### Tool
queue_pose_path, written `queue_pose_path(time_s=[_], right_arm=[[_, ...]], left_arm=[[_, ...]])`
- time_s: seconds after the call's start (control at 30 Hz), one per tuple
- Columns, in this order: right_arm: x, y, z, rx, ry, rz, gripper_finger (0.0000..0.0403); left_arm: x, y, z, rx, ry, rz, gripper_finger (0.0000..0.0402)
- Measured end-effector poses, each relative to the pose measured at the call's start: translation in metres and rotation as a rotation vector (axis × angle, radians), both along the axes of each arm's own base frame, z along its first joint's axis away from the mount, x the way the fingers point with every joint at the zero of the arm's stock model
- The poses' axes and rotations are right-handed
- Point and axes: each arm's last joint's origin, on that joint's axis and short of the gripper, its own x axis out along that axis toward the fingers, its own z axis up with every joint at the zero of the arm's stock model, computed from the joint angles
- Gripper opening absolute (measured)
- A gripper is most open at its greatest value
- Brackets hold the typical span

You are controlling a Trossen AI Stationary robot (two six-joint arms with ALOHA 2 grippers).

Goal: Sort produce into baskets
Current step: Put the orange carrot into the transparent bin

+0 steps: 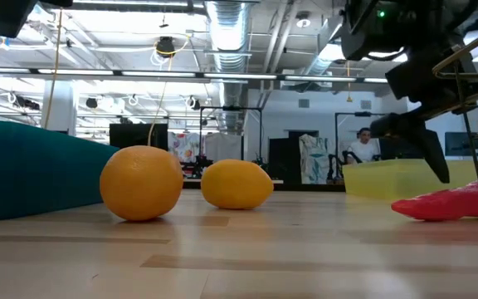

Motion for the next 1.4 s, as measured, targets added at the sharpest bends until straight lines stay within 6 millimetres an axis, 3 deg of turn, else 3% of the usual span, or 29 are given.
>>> queue_pose_path(time_s=[0.5, 0.93, 1.4], right_arm=[[0.002, 0.013, 0.0, -0.002, -0.059, 0.078, 0.0326], [0.001, 0.004, 0.006, -0.042, -0.103, 0.129, 0.0326], [0.0, 0.003, 0.004, -0.05, -0.128, 0.336, 0.0326]], left_arm=[[0.0, 0.001, 0.0, 0.013, -0.006, 0.08, 0.0245], [0.0, 0.001, 0.0, 0.012, -0.006, 0.08, 0.0245], [0.0, 0.001, 0.0, 0.013, -0.006, 0.081, 0.0245]])
